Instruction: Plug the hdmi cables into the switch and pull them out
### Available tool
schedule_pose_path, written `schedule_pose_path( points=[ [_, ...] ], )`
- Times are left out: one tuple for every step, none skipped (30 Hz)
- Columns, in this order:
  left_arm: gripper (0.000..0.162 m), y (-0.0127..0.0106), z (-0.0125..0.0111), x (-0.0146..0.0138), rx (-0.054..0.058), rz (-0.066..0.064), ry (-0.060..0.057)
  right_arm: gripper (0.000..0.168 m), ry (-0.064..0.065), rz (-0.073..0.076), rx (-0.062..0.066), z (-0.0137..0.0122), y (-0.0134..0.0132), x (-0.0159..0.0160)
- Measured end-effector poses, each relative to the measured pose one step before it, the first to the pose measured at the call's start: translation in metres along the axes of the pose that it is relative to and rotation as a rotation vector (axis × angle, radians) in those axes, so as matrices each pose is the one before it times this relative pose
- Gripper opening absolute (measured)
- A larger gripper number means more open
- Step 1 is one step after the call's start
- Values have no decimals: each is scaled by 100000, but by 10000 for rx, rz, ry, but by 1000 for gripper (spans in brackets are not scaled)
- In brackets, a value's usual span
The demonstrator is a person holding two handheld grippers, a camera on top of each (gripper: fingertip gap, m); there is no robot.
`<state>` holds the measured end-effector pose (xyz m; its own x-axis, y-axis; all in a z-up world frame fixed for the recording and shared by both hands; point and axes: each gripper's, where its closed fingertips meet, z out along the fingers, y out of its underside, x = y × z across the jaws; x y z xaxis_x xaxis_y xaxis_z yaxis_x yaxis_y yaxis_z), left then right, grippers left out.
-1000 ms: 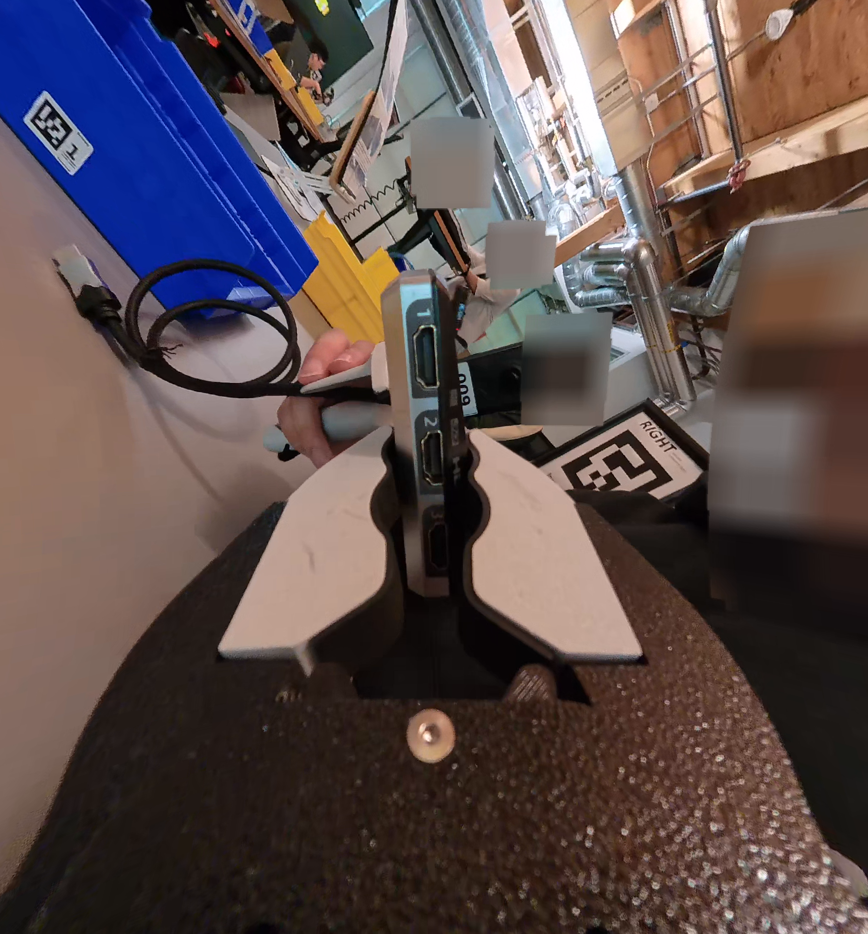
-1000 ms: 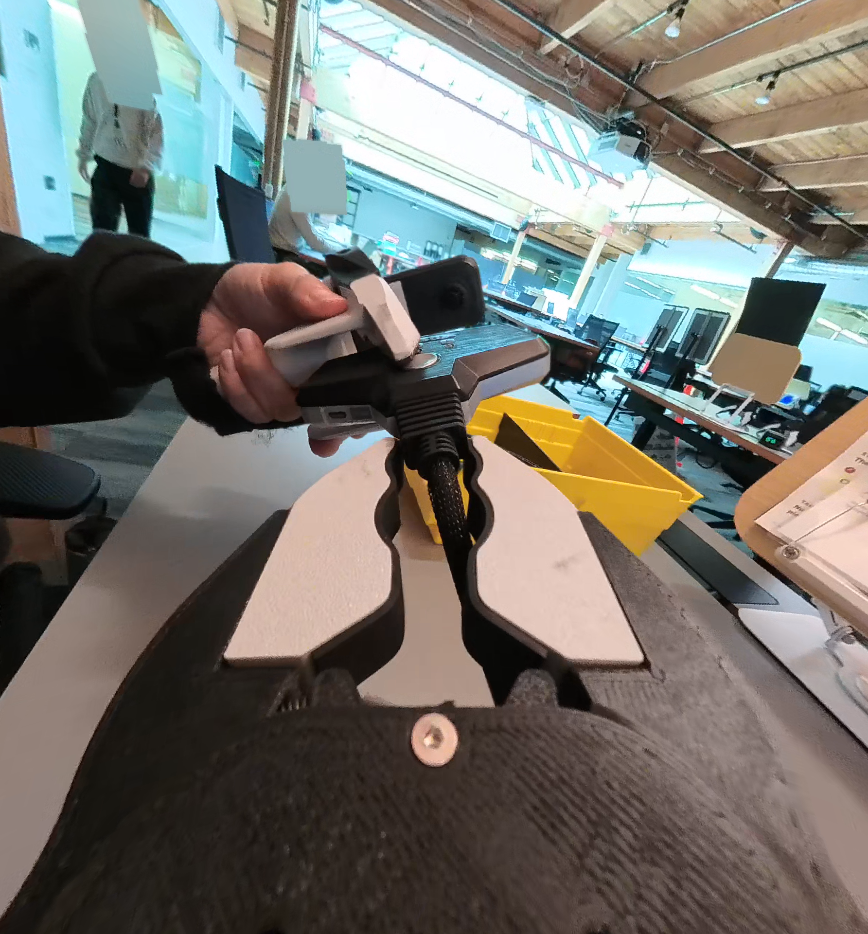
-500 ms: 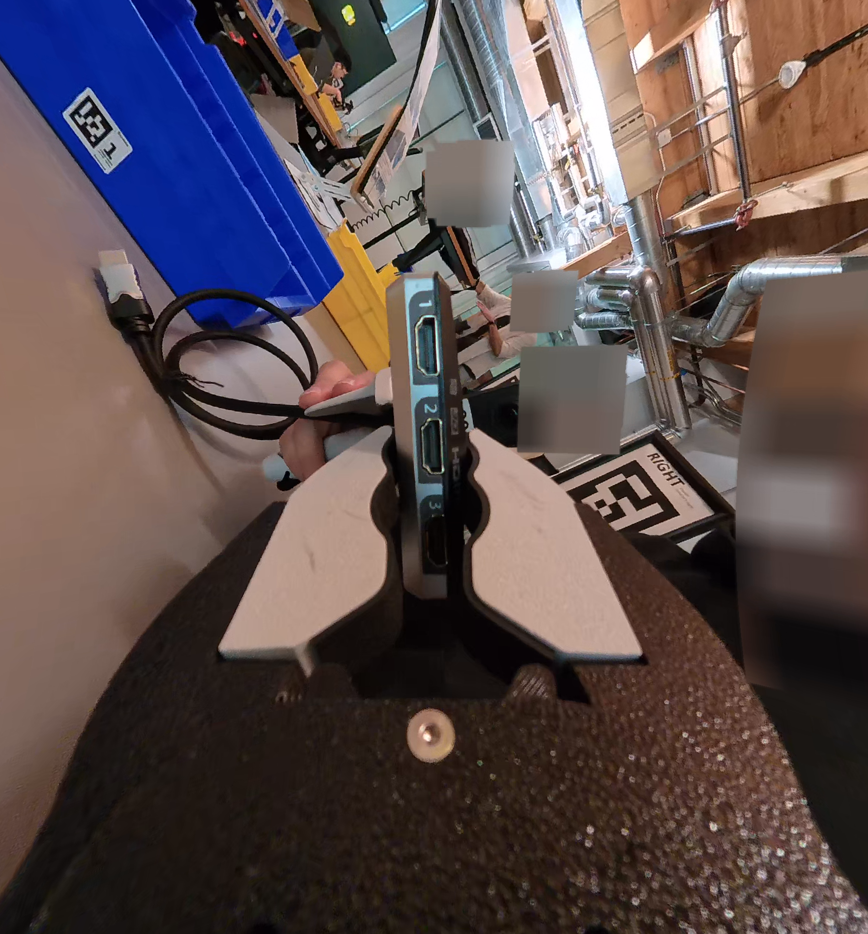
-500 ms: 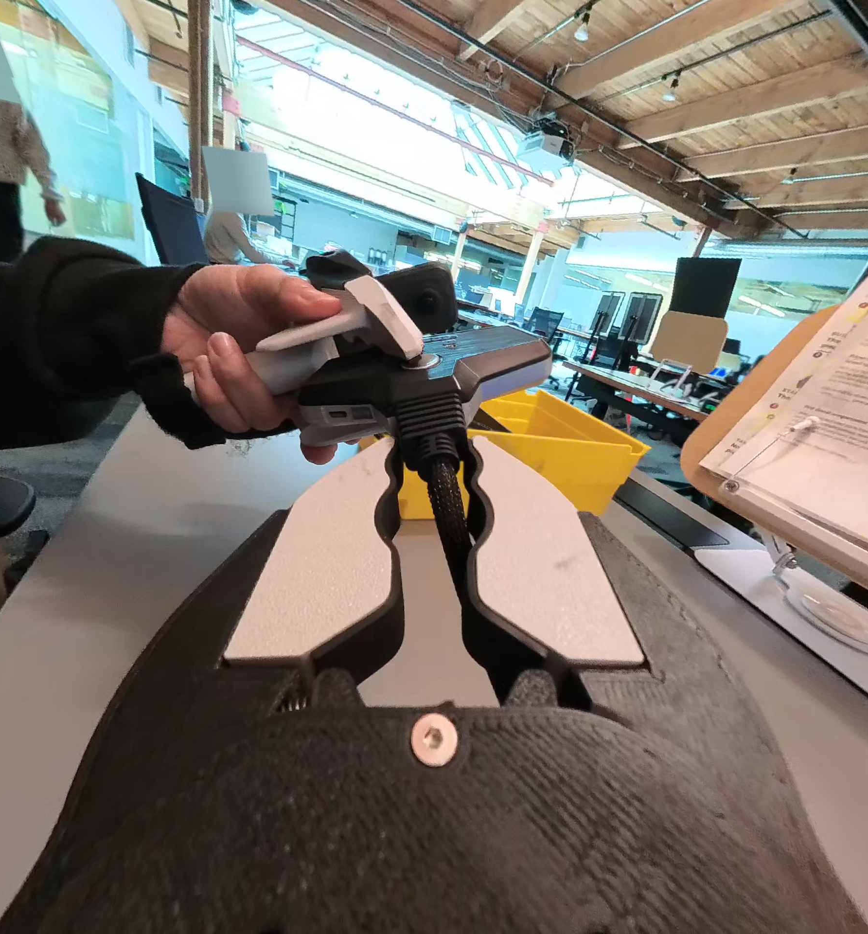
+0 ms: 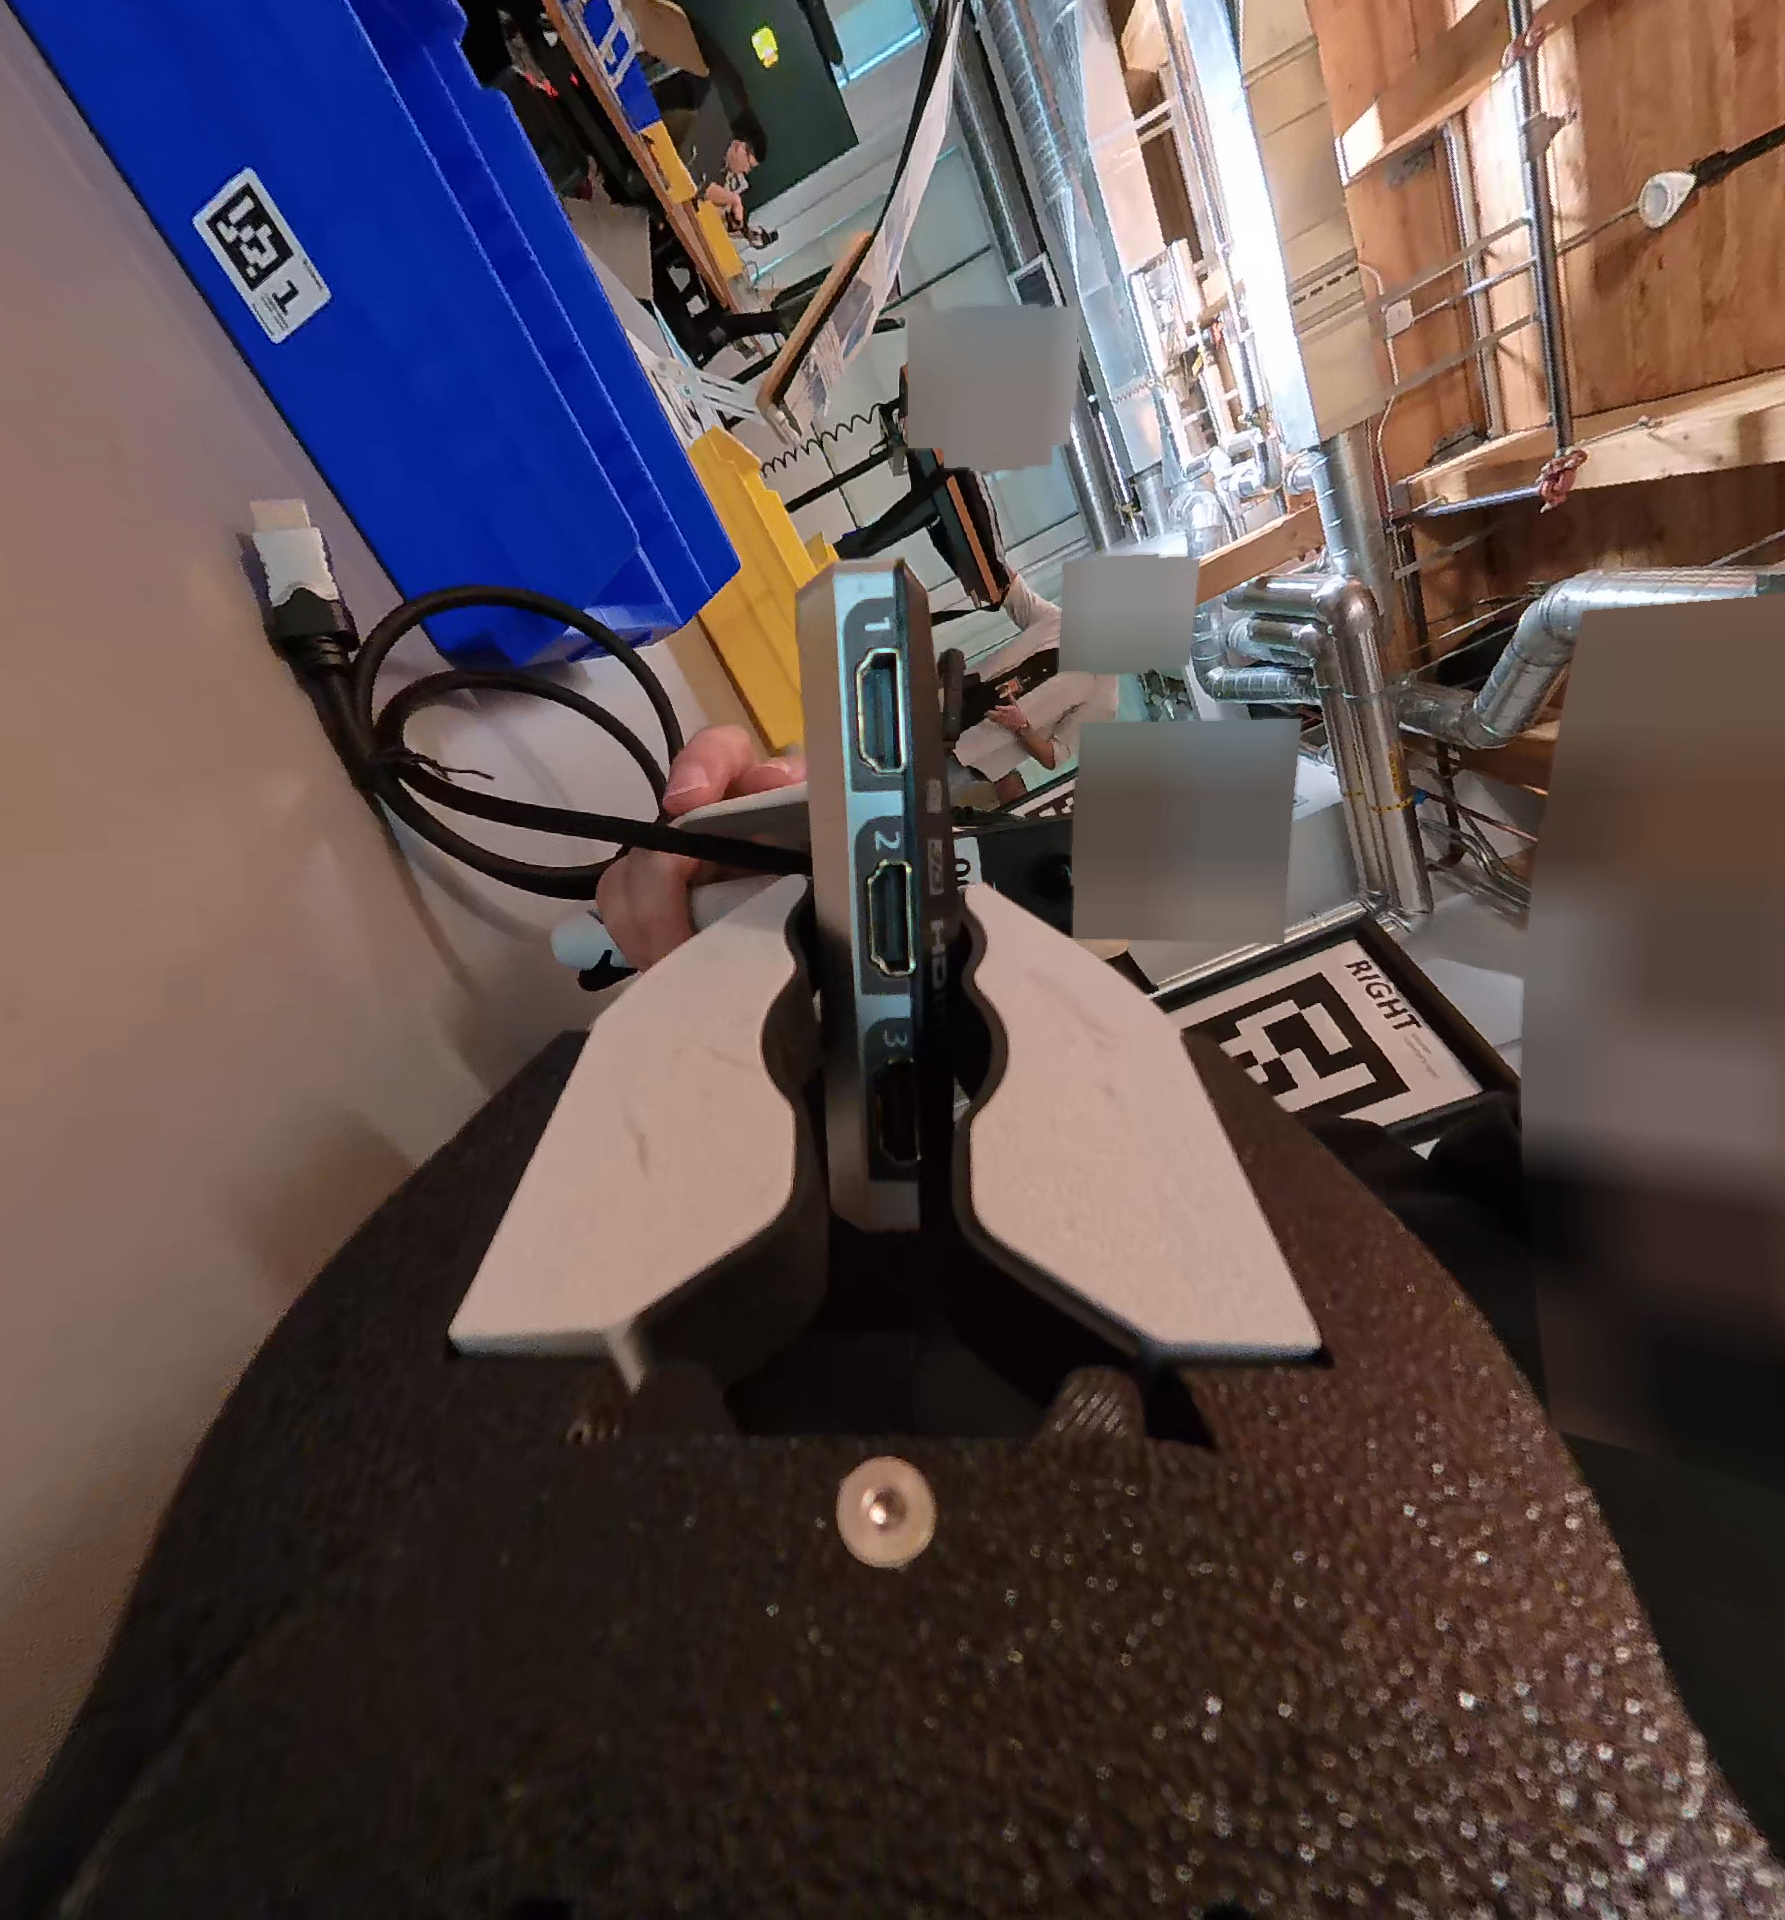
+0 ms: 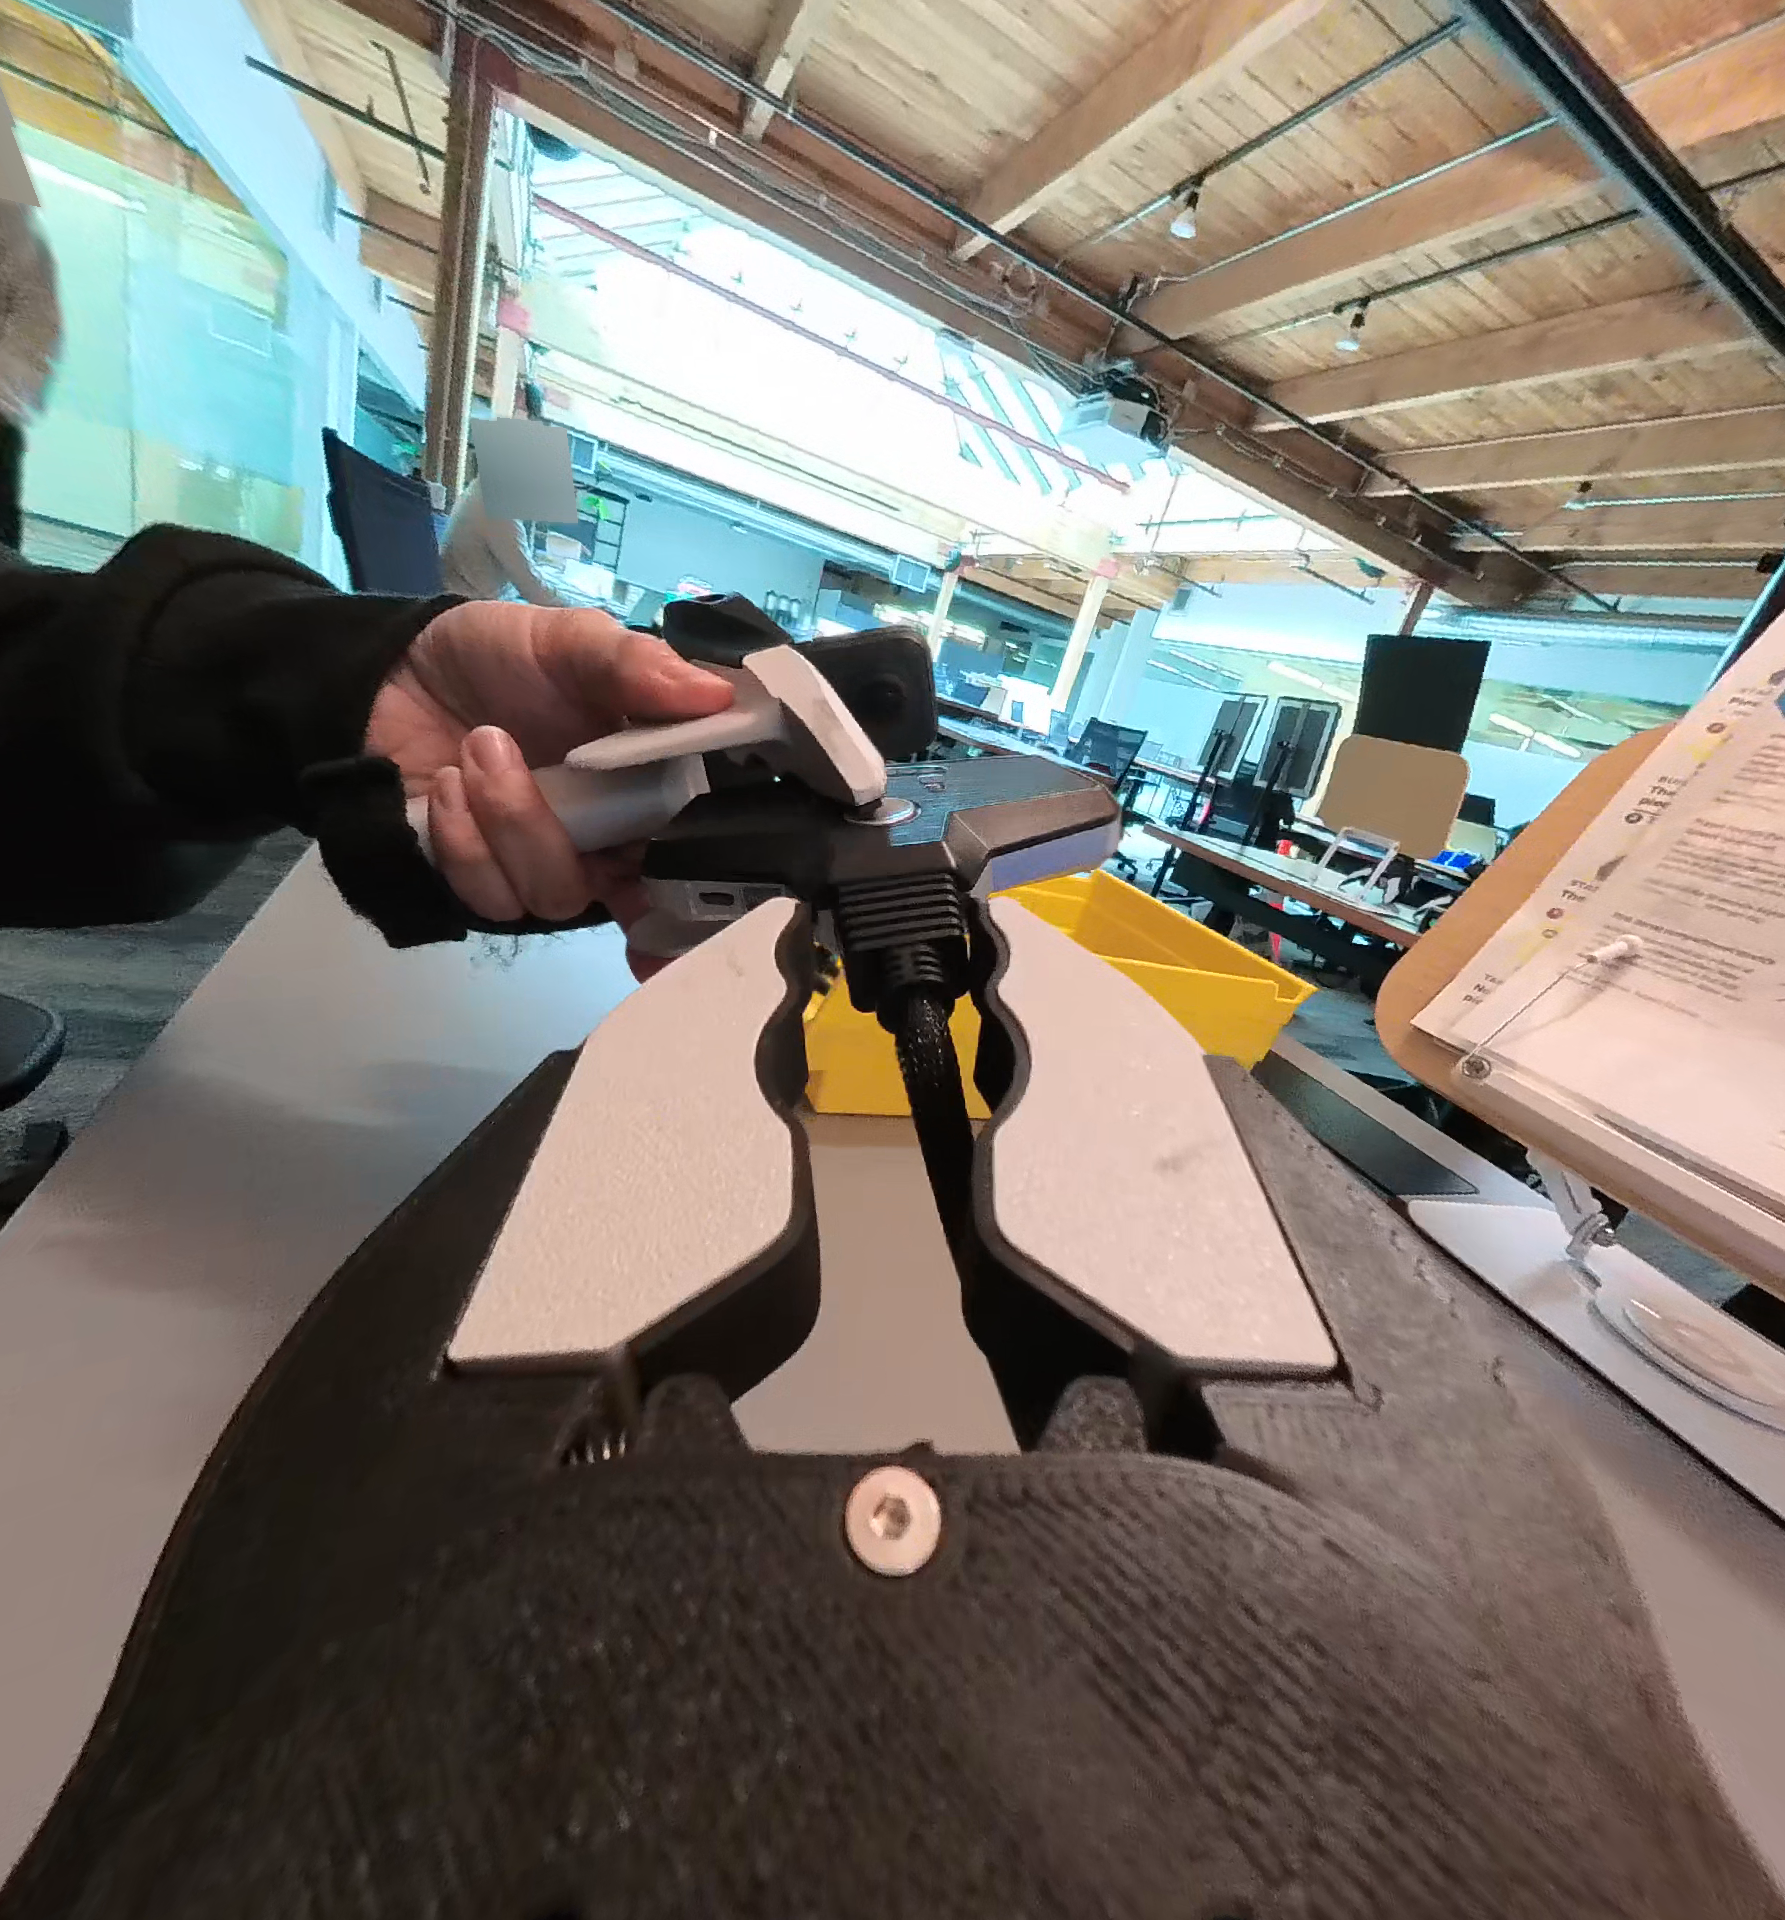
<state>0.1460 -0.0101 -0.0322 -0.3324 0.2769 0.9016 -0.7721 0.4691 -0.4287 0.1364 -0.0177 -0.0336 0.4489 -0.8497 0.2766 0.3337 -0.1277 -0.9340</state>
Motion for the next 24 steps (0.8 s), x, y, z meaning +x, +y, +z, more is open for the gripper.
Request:
schedule_pose_path(
  points=[
    [21, 12, -14, -5, -9, 10, -8, 28, 6, -38, 21, 8, 7, -22],
    [21, -88, -10, -44, 65, -40, -40, 29, 95, -51, -62, 62, 100, 103],
    [21, -142, -19, -84, 118, -49, -58, 28, 43, 37, -128, 64, 89, 40],
    [21, -140, -41, -82, 97, -45, -37, 28, -17, 128, -213, 61, 130, -13],
    [21, -98, -53, -84, 70, -44, -15, 27, -9, 49, -218, 42, 107, -20],
    [21, -113, -40, -36, 80, -24, 17, 26, 30, -2, -128, 50, 42, -44],
    [21, -204, -38, 28, 151, 25, 38, 24, 91, 16, -23, 68, -6, -36],
    [21, -284, -25, 31, 223, 71, 31, 24, 231, -10, 34, 107, 6, 128],
    [22, -216, 9, -55, 184, 89, -11, 23, 76, 118, 31, 83, 84, 48],
    [22, -53, -3, -131, 83, 86, -36, 23, -104, 208, -25, -1, 129, 52],
    [23, 71, 12, -84, 10, 49, 9, 23, -86, 17, -2, -63, 51, -4],
    [23, 106, 8, -35, 2, 13, 52, 23, -57, 8, -54, -60, 35, -40],
    [23, 82, -38, -8, 6, 43, 49, 23, -59, 54, -63, -3, 21, -50],
    [24, 78, -62, 74, -9, 135, 84, 23, -75, 49, 4, -16, -34, -59],
    [24, 98, -56, 84, -27, 209, 39, 23, -92, 71, 7, -20, -9, -58],
    [25, 86, -61, -28, -11, 247, -80, 23, -55, 26, 9, -31, 38, -25],
    [25, 59, -33, -36, 7, 278, -105, 23, -41, 22, 31, -10, 18, -61],
    [25, 48, -18, 14, 28, 268, -58, 23, -46, 53, 51, 1, -31, -52],
    [26, -7, -13, 51, 71, 198, -11, 23, -58, 57, 44, 13, -18, -62],
    [27, -21, 3, 92, 88, 112, 42, 23, -57, 72, 54, -7, -49, -36],
    [28, -23, 28, 115, 85, 37, 97, 23, -36, 59, 55, -18, -57, -19],
    [28, -37, 31, 79, 73, -28, 106, 23, 0, 6, 12, -14, -25, 19],
    [28, 0, -1, 32, 3, -31, 62, 23, -15, 5, -27, -11, 9, -4],
    [29, -48, -69, 22, -79, 89, -54, 23, -9, 72, 4, -14, -26, 58]
  ],
)
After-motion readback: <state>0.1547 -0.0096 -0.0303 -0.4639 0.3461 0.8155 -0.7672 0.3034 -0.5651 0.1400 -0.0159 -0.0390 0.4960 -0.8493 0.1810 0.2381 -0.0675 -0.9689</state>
